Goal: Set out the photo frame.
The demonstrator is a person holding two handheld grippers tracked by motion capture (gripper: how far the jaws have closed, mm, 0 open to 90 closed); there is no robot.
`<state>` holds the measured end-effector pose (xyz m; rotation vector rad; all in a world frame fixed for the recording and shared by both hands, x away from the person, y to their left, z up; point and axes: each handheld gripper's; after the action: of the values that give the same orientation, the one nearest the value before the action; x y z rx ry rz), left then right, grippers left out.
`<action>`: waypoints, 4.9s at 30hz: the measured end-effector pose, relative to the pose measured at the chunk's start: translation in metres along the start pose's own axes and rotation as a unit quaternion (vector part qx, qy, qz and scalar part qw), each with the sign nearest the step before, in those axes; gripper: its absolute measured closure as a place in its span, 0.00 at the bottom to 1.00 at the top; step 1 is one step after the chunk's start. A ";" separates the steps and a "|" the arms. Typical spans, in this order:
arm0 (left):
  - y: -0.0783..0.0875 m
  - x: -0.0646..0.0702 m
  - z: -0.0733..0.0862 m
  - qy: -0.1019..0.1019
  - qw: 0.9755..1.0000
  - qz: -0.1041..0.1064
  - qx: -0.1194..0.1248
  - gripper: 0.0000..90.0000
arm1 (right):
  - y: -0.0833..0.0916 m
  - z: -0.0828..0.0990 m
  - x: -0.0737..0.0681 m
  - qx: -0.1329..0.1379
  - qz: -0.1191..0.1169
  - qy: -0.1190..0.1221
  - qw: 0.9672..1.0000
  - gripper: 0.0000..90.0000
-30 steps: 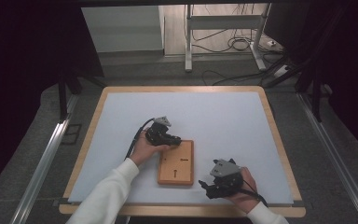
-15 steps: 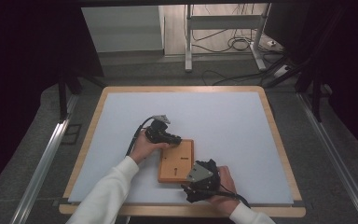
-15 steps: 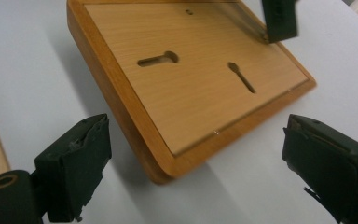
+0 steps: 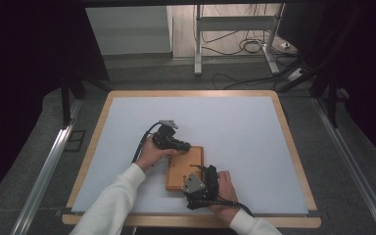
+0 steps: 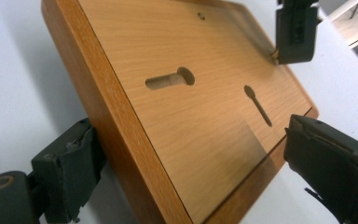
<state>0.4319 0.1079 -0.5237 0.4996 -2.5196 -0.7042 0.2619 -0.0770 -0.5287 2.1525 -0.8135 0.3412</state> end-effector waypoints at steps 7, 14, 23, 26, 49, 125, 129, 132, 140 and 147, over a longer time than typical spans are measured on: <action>-0.001 0.005 0.000 -0.014 1.000 -0.026 0.005 0.94 | 0.005 -0.003 -0.002 0.018 0.024 0.019 0.999 0.13; -0.001 0.008 0.001 -0.019 0.999 -0.041 0.009 0.94 | 0.013 -0.009 0.002 0.032 0.033 0.036 0.998 0.24; -0.002 0.009 0.002 -0.019 0.998 -0.054 0.020 0.91 | 0.019 -0.014 0.009 0.034 0.041 0.041 0.998 0.32; -0.001 0.008 0.002 -0.018 0.998 -0.056 0.022 0.91 | 0.021 -0.017 0.012 0.036 0.044 0.041 0.998 0.35; 0.019 0.007 0.005 -0.026 0.993 -0.098 0.060 0.54 | 0.032 -0.023 0.030 0.049 0.045 0.060 0.996 0.59; 0.073 -0.002 0.061 -0.016 0.982 -0.180 0.054 0.41 | 0.048 -0.071 0.104 0.058 -0.072 0.020 0.996 0.73; 0.072 -0.001 0.061 -0.016 0.982 -0.179 0.052 0.41 | 0.042 -0.068 0.116 0.061 -0.072 -0.009 0.996 0.70; 0.072 0.000 0.061 -0.017 0.982 -0.179 0.053 0.41 | 0.037 -0.067 0.122 0.057 -0.060 -0.010 0.997 0.66; 0.072 -0.001 0.060 -0.018 0.982 -0.179 0.054 0.41 | 0.022 -0.065 0.138 0.049 -0.047 -0.030 0.997 0.58; 0.071 0.000 0.060 -0.020 0.983 -0.177 0.050 0.40 | 0.005 -0.060 0.153 0.038 -0.037 -0.060 0.997 0.48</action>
<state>0.3848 0.1880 -0.5289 0.9965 -2.5392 -0.7197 0.3761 -0.1015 -0.4126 2.2855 -0.7973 0.2092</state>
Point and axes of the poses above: each handheld gripper's, and its own axes: y roughly backward along the jaws, z roughly out of its underside, x roughly to its right, and after that the axes turned 5 degrees about x, right-handed
